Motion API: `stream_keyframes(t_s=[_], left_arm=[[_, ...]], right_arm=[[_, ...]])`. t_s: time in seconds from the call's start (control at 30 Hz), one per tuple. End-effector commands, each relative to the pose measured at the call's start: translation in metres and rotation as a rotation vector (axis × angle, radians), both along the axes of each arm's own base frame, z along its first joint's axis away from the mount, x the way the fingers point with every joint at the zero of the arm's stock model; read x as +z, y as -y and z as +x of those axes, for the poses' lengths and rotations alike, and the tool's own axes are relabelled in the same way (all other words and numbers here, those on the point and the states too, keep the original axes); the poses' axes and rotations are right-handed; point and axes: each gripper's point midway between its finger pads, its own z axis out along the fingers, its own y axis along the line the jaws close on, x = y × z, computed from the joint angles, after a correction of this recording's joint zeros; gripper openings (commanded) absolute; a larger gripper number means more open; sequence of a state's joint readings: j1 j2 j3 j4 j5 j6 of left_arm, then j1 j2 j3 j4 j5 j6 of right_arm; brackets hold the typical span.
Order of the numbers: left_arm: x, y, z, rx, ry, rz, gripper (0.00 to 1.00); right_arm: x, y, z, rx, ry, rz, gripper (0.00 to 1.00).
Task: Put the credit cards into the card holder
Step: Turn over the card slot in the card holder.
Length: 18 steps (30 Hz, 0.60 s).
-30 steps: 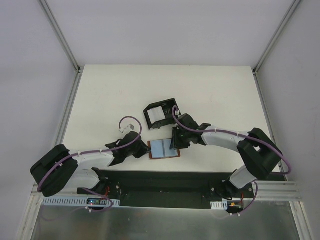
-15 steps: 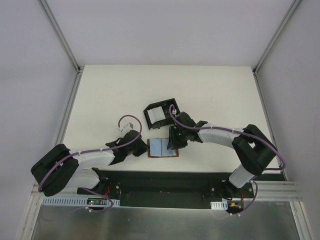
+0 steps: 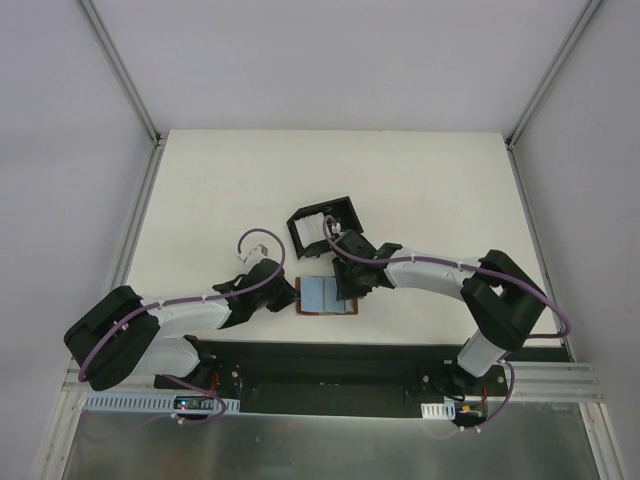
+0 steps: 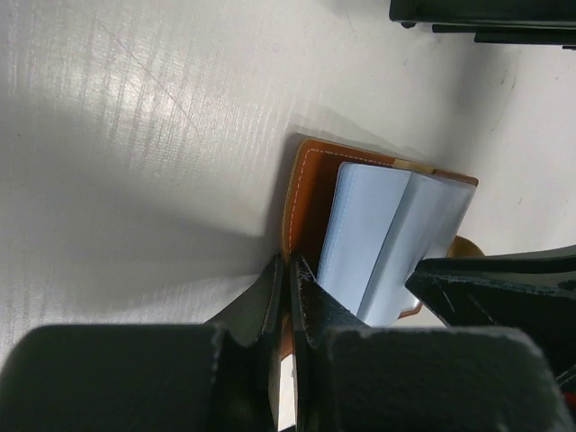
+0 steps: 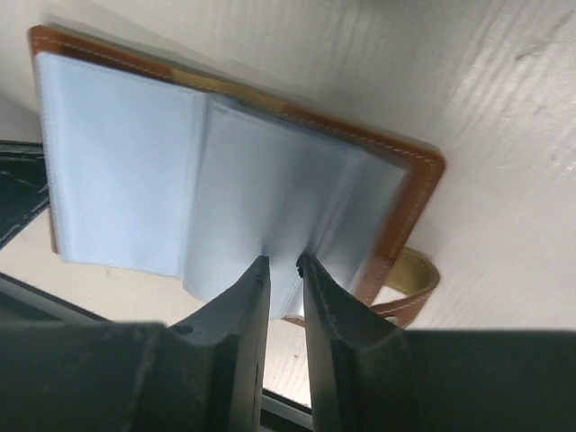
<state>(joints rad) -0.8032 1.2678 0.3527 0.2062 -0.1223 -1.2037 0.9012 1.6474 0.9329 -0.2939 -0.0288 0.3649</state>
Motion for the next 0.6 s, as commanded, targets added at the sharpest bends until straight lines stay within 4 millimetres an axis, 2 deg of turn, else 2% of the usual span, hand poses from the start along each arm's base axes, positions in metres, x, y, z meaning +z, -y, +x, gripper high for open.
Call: stream_keyframes(t_s=[0.0, 0.17, 0.3, 0.47, 0.57], left_arm=[[-0.040, -0.030, -0.036, -0.047, -0.147, 0.157, 0.00], [-0.039, -0.030, -0.036, -0.046, -0.147, 0.155, 0.00], [-0.039, -0.030, -0.036, -0.045, -0.147, 0.154, 0.00], [-0.041, -0.033, -0.039, -0.037, -0.154, 0.155, 0.00], [-0.045, -0.035, -0.040, -0.019, -0.166, 0.155, 0.00]], right_arm=[[0.013, -0.024, -0.003, 0.053, 0.017, 0.036, 0.23], [0.016, -0.027, -0.004, 0.084, 0.044, 0.003, 0.22], [0.005, -0.034, -0.004, 0.090, 0.008, 0.009, 0.25], [-0.003, -0.044, -0.006, 0.083, -0.049, 0.092, 0.28], [0.004, -0.053, -0.004, 0.091, -0.072, 0.202, 0.31]])
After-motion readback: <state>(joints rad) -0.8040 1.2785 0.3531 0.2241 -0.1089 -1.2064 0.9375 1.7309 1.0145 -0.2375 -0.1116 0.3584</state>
